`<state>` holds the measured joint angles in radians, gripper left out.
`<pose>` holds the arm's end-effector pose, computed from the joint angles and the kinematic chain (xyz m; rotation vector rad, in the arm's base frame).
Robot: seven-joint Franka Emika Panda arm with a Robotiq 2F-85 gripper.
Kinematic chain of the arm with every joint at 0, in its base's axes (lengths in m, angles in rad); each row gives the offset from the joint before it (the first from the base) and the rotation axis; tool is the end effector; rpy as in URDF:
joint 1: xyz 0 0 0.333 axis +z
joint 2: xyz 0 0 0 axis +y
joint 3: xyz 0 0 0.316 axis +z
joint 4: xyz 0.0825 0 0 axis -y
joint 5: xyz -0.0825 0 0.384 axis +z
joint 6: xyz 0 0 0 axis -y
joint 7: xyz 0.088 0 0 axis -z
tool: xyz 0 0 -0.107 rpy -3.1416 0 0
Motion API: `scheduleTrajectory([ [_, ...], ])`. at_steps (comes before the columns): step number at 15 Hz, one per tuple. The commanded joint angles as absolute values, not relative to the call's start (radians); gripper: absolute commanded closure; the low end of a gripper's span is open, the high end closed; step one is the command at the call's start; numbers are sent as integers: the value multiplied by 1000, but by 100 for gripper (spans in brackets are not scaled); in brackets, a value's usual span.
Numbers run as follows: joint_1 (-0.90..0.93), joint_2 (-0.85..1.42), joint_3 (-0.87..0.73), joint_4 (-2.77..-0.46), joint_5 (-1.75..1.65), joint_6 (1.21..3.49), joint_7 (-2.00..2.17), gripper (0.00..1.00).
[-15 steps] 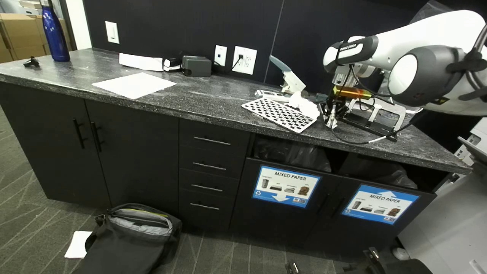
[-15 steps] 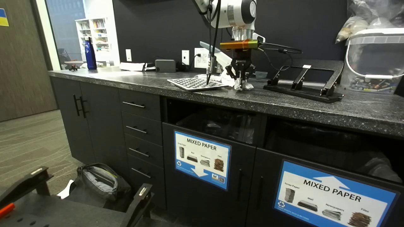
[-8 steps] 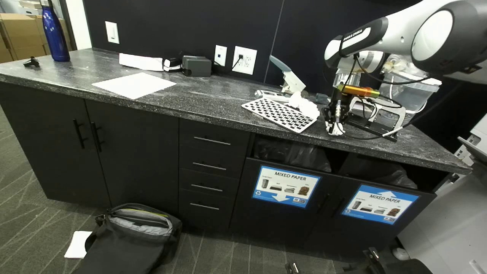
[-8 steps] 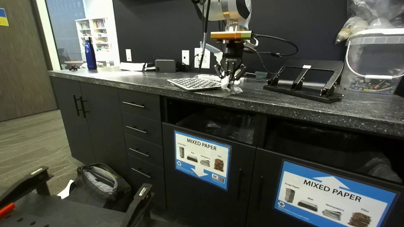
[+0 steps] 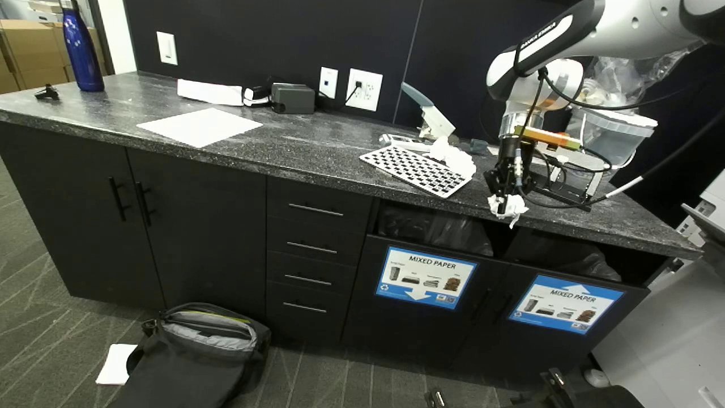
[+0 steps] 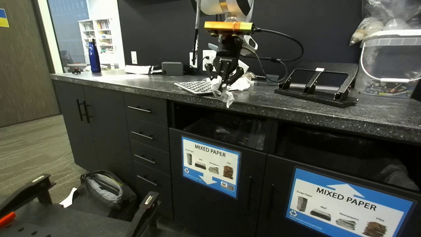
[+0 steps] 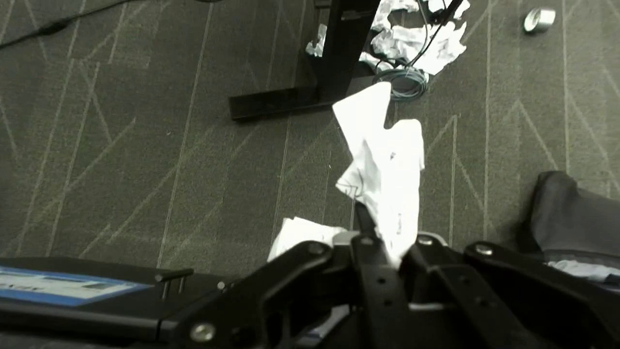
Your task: Pick up all the papers from the counter and throw them in the bin
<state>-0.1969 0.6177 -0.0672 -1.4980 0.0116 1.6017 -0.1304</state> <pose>0.6249 -0.1616 0.2786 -2.9657 0.2004 0.7729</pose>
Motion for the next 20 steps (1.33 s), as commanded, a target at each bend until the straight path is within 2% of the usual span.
scheduleTrajectory([
  [1,-183,479,-56,-1744,18,1699,-172,92],
  [8,-143,375,-66,-2105,-19,2164,-148,92],
  [20,-20,506,-93,-2348,-34,3150,44,92],
])
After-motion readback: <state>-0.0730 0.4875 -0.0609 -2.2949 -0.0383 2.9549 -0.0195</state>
